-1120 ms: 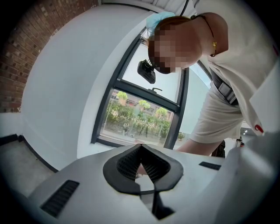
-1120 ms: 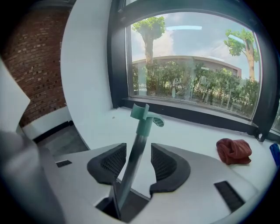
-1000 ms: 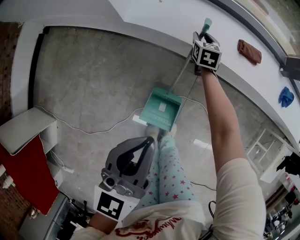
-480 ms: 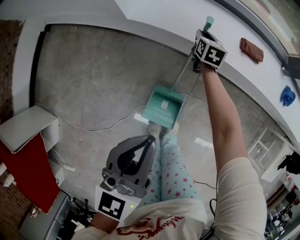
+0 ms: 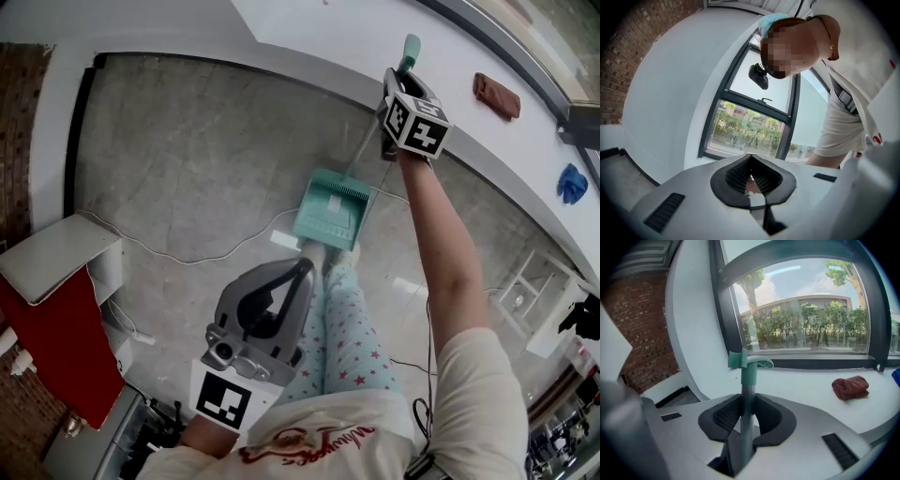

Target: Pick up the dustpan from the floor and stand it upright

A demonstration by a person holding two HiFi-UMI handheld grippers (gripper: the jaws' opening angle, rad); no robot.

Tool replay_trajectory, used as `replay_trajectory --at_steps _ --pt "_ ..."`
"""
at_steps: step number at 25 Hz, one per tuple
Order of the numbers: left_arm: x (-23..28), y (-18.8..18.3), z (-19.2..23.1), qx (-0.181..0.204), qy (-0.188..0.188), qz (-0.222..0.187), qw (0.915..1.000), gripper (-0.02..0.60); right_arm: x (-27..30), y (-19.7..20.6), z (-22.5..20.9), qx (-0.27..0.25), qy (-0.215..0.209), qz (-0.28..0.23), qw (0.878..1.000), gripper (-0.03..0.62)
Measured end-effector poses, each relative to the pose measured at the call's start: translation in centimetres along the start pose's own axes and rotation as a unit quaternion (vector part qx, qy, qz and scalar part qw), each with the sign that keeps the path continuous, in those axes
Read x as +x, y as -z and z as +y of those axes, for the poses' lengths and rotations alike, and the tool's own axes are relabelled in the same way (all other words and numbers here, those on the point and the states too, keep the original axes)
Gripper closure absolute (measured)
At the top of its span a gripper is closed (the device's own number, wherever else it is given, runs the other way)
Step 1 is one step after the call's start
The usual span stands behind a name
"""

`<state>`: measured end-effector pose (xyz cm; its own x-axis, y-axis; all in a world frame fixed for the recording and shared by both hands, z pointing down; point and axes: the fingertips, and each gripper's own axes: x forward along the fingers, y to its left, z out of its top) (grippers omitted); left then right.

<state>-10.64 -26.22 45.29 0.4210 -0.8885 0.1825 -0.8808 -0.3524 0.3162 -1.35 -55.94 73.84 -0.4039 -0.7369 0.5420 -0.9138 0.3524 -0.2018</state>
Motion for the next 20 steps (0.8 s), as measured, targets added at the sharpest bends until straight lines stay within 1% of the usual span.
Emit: replay_trajectory --at_steps 4,6,11,14,20 --pt "-0.4 -0.6 -1.0 0.000 0.011 -0.004 0.9999 0.563 -2.4 -0.8 0.9 -0.008 -0.001 -0.008 1.000 0.494" --pt "-0.4 -0.7 -1.7 0.000 0.021 -0.005 0.9998 0.563 -4.0 -1.3 1.2 -0.016 -0.001 -0.025 1.000 0.494" --pt "-1.0 -1.4 -2.6 0.000 0.036 -0.010 0.9993 0.563 -7.6 -2.3 3.9 -0.055 -0.023 -0.060 0.996 0.496" --pt "-1.3 -1.5 -3.2 0.004 0.046 -0.010 0.9989 0.563 -8.9 -2.8 4.9 -0.074 -0.027 -0.068 0.995 0.496" --pt "-1.8 -1.8 -4.3 0.007 0.057 -0.013 0.9983 0.563 -10.0 -4.2 4.9 -0.099 -0.019 -0.086 0.991 0.496"
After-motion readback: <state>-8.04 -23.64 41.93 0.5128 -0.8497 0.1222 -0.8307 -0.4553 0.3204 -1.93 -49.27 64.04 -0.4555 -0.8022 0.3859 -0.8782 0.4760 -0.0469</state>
